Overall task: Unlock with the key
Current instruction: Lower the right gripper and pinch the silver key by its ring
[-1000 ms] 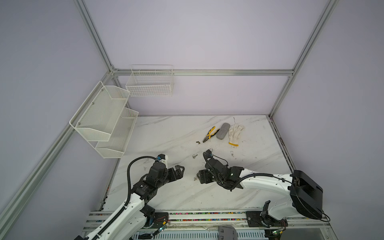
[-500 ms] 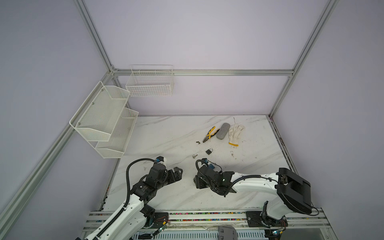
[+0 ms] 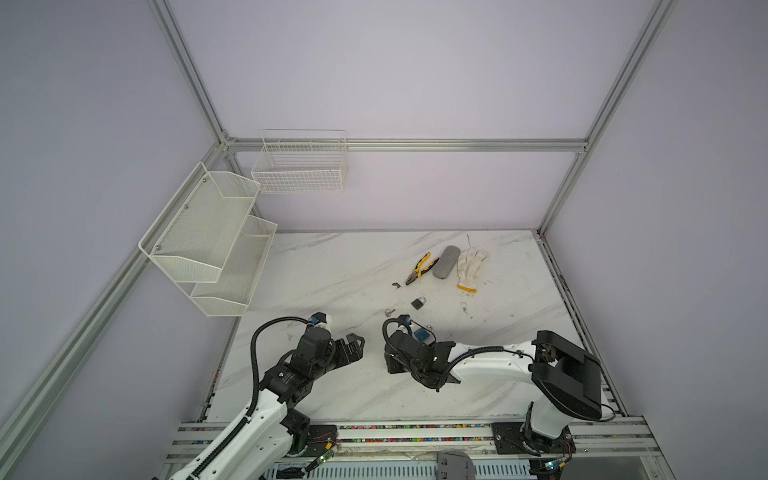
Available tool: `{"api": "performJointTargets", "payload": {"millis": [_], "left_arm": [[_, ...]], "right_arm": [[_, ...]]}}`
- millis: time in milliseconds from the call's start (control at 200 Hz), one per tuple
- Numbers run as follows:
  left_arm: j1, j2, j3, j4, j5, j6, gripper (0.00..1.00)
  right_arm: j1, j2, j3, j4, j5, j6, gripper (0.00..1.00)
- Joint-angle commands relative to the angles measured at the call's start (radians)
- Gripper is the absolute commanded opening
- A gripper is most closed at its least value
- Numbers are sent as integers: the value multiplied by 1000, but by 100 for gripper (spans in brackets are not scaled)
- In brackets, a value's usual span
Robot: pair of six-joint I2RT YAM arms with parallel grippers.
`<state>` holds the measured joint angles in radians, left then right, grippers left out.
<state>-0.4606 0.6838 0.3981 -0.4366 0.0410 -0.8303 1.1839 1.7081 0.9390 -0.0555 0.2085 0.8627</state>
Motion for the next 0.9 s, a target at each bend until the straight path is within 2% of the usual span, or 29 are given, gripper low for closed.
{"api": "performJointTargets", "payload": {"millis": [0,895], "left_arm": [[-3,-15,41,0,-16,-13,100],[-4,-26,47,-36,-53,17,100]], "right_arm": [[16,21,23,-9,39,19,40],[36,137,106,-61,101,7,30]]}}
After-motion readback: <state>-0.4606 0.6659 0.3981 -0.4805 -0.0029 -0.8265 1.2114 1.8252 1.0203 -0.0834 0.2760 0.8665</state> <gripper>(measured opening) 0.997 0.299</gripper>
